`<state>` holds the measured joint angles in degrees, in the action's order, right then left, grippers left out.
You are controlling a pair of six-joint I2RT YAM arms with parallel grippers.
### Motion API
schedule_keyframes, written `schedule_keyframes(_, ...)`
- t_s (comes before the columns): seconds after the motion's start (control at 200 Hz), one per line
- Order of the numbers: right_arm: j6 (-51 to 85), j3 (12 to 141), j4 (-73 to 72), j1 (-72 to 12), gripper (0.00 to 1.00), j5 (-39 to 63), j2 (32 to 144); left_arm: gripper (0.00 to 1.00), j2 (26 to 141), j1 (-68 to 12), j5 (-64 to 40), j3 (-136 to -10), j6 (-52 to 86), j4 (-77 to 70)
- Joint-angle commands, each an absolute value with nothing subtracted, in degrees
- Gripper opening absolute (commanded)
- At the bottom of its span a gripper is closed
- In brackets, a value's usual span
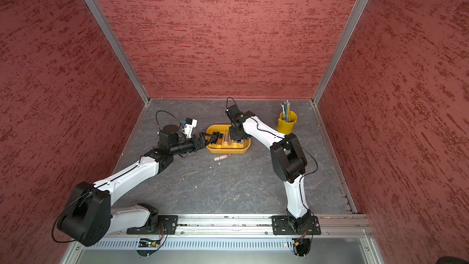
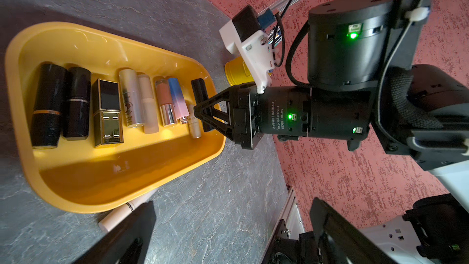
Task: Put the lipstick into the storage box
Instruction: Place the lipstick in the storage box.
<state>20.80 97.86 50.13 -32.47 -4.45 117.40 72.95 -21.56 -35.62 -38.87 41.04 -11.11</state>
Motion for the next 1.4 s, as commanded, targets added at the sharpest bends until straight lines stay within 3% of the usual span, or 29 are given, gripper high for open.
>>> schedule_keyframes(0.0,22.5,100.3,48.7,-31.6,0.23,-1.8,119.2,1.00,71.6,-21.8,-34.8,-40.3,39.1,-9.8)
schedule_keyframes(0.526,28.1,103.5,45.4,-30.8,0.23,6.3,125.0,1.00,66.4,-21.2,-33.3,-38.7,36.1,-3.5)
schedule_keyframes(0.832,30.9,103.7,44.0,-30.5,0.23,5.6,126.9,1.00,63.9,-19.6,-33.8,-38.0,35.4,-1.1)
schedule_keyframes(1.398,31.0,103.7,43.7,-30.2,0.36,3.7,128.4,1.00,62.2,-18.1,-34.1,-37.6,35.0,0.7)
